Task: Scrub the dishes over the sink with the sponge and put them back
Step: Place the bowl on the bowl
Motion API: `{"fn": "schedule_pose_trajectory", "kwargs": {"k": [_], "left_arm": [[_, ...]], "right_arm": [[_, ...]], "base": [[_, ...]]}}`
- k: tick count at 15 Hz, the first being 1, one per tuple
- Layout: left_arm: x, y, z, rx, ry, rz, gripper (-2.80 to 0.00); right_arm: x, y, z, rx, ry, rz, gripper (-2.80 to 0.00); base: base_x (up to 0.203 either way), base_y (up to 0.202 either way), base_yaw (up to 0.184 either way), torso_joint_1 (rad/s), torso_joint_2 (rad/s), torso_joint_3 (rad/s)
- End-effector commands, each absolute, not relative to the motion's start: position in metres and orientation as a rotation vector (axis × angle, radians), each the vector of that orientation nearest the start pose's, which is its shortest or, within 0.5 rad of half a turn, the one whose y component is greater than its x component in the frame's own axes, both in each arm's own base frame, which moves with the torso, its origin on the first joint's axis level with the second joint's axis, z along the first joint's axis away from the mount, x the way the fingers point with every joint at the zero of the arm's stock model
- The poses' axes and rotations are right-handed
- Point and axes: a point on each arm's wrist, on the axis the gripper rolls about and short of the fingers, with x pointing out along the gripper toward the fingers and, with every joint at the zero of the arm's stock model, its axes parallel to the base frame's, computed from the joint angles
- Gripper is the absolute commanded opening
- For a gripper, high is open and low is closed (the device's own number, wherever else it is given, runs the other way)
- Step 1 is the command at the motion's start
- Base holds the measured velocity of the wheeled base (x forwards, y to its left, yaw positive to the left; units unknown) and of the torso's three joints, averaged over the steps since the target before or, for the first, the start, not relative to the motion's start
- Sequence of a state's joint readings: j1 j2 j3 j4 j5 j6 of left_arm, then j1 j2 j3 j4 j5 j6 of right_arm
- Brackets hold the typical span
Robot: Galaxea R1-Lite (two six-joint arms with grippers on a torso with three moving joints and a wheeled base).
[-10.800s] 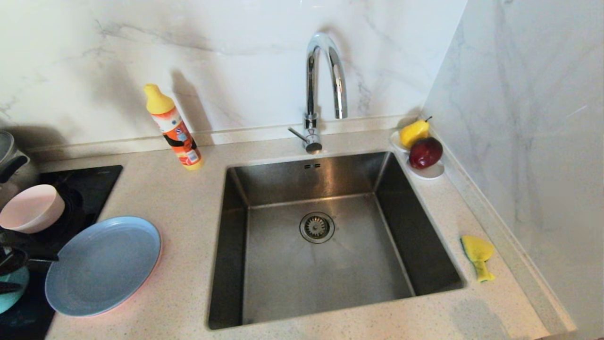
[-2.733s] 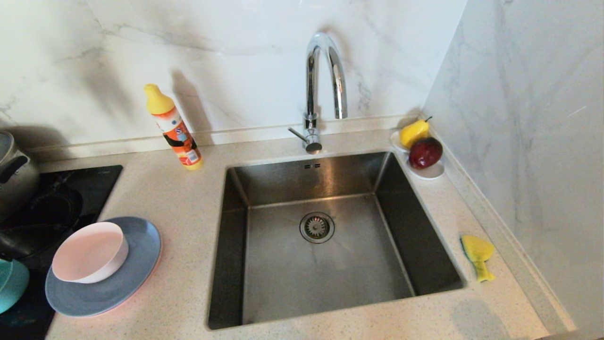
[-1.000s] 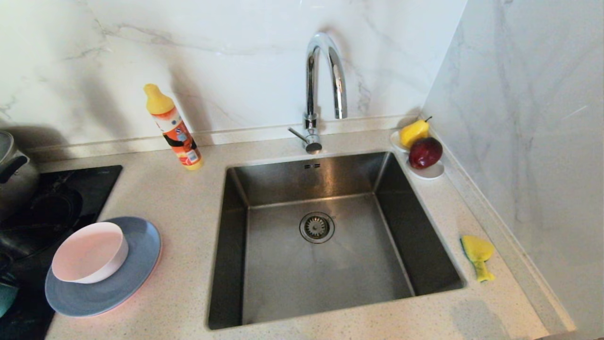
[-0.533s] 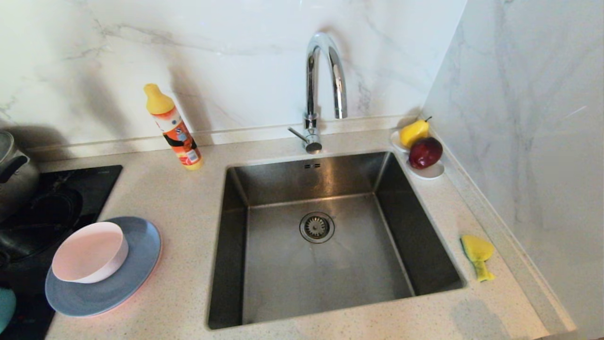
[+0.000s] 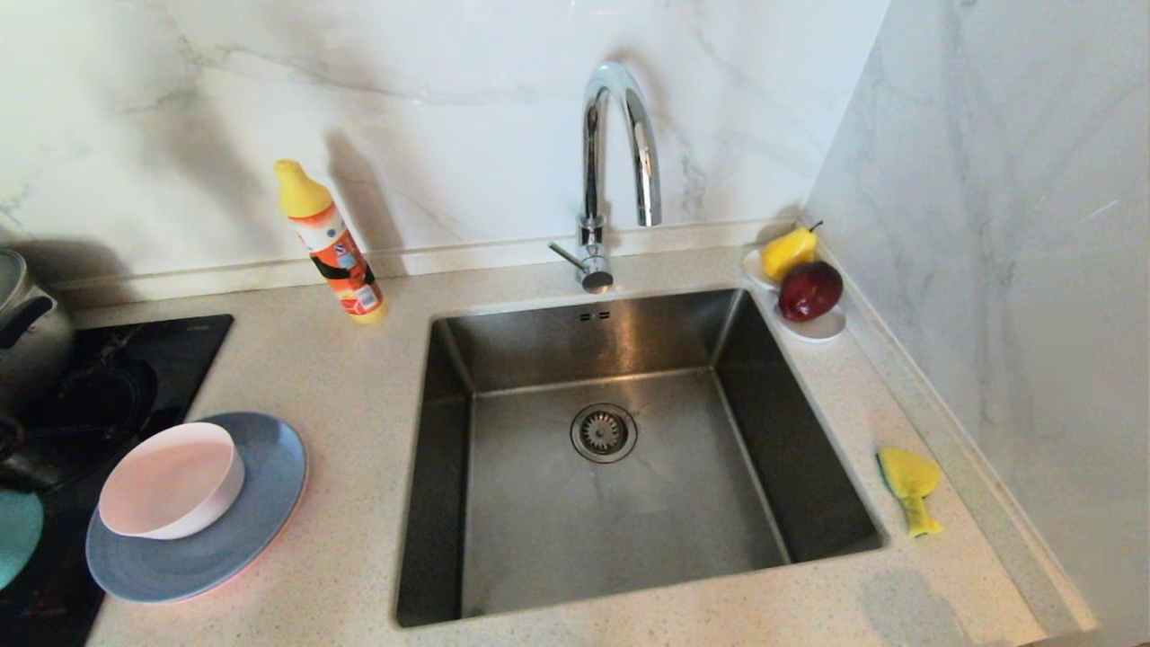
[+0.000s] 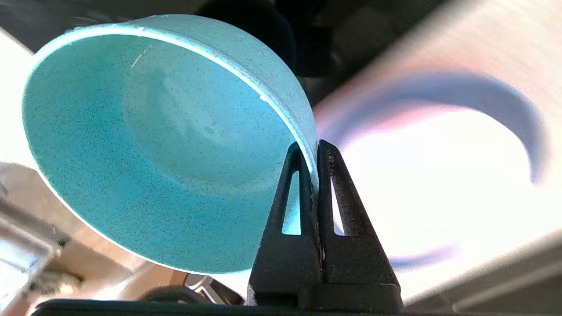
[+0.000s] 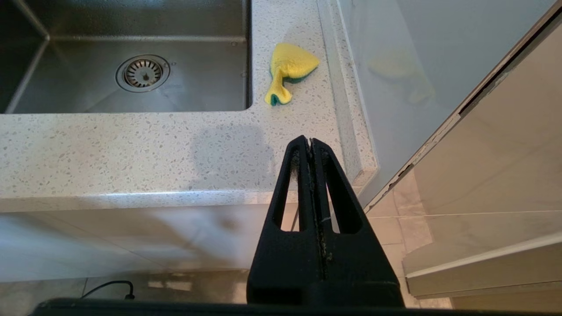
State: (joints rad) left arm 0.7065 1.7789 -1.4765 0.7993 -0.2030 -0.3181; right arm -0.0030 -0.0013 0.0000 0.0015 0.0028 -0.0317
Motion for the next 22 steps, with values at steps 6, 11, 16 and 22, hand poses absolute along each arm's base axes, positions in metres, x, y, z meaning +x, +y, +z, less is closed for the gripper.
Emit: {"fn": "schedule_pose_trajectory", "kwargs": {"k": [6, 11, 16, 22], "left_arm": [[0.256, 0.088, 0.263, -0.676, 0.947, 0.439, -2.80], [0.285, 0.070, 0.240, -0.642, 1.011, 0.471, -2.80], [0.306, 0.075, 0.220, -0.641, 1.025, 0.492, -2.80], [0.314, 0.077, 0.211, -0.638, 1.033, 0.499, -2.80]], "right_arm": [[-0.023, 0.000, 0.075, -0.032, 0.002, 0.000, -2.80], [-0.023, 0.000, 0.075, -0.032, 0.002, 0.000, -2.80], [-0.023, 0.000, 0.075, -0.032, 0.002, 0.000, -2.80], [-0.023, 0.000, 0.075, -0.032, 0.002, 0.000, -2.80]], "base": [[0.000, 0.000, 0.000, 0.000, 0.00, 0.000], [0.000, 0.000, 0.000, 0.000, 0.00, 0.000], [0.000, 0.000, 0.000, 0.000, 0.00, 0.000], [0.000, 0.000, 0.000, 0.000, 0.00, 0.000]]}}
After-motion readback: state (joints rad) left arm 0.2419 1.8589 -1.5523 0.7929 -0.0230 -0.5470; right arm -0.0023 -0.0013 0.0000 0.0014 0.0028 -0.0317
